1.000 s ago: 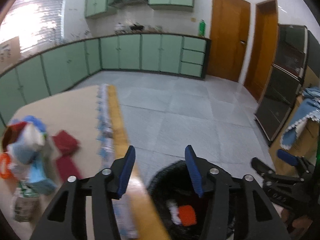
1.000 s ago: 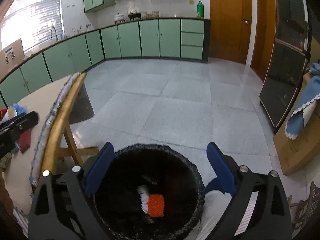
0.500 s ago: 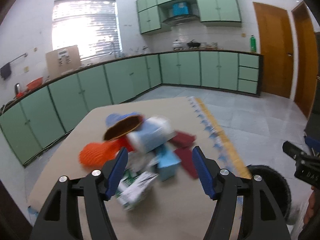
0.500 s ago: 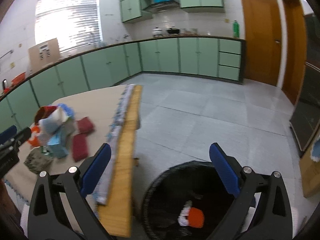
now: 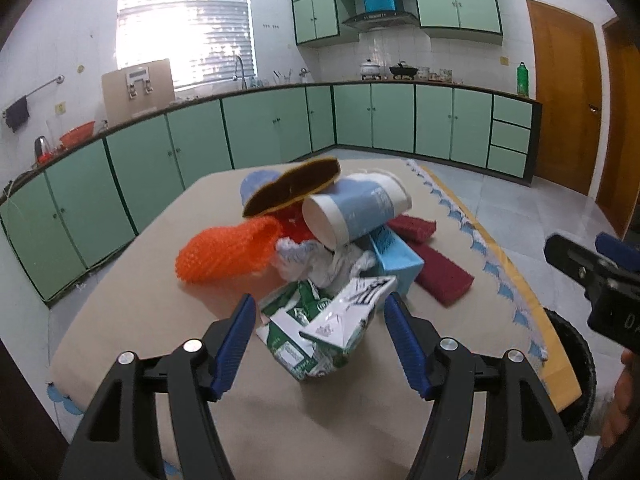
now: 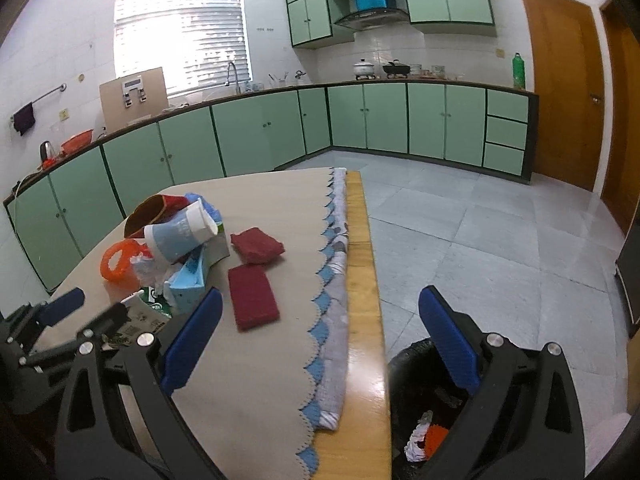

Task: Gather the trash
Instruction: 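Grasp the green-and-white paper carton with the left tool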

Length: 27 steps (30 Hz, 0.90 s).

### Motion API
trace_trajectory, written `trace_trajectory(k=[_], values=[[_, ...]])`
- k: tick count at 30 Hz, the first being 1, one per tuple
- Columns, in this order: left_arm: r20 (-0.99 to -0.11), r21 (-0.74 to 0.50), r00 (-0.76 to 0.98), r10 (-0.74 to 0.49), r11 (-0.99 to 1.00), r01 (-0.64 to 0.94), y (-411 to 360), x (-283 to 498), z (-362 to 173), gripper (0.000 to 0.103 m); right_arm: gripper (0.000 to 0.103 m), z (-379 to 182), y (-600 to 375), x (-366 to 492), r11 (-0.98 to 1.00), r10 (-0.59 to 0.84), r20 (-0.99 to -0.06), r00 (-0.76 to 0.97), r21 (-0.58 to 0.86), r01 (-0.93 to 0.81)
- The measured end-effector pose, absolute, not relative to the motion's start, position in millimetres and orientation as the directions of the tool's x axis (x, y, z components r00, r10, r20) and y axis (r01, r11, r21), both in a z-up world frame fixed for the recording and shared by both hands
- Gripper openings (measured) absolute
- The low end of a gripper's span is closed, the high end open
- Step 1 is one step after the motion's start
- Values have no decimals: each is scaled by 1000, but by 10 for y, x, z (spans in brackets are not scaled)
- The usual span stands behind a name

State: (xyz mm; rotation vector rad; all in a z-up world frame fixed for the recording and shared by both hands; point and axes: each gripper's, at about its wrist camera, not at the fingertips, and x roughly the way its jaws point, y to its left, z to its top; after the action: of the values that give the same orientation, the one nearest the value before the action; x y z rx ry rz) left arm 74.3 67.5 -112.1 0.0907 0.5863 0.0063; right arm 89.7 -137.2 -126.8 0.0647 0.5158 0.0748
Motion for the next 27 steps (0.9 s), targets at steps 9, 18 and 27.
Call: trace_trajectory(k=[9, 18, 27], values=[[-602, 46, 799, -8, 998, 44, 721, 835, -1303, 65, 96, -1307, -1307, 980, 997, 80, -508, 857, 58, -59], [-616, 25, 787, -29, 998, 57, 671, 853, -1348, 38, 96, -1344, -1275, 1039, 997, 78, -521, 850, 44, -64], [-589, 41, 808, 2, 999, 27, 673, 755, -1205, 36, 96, -1324, -1250, 1014, 996, 93, -514, 853, 41, -84]])
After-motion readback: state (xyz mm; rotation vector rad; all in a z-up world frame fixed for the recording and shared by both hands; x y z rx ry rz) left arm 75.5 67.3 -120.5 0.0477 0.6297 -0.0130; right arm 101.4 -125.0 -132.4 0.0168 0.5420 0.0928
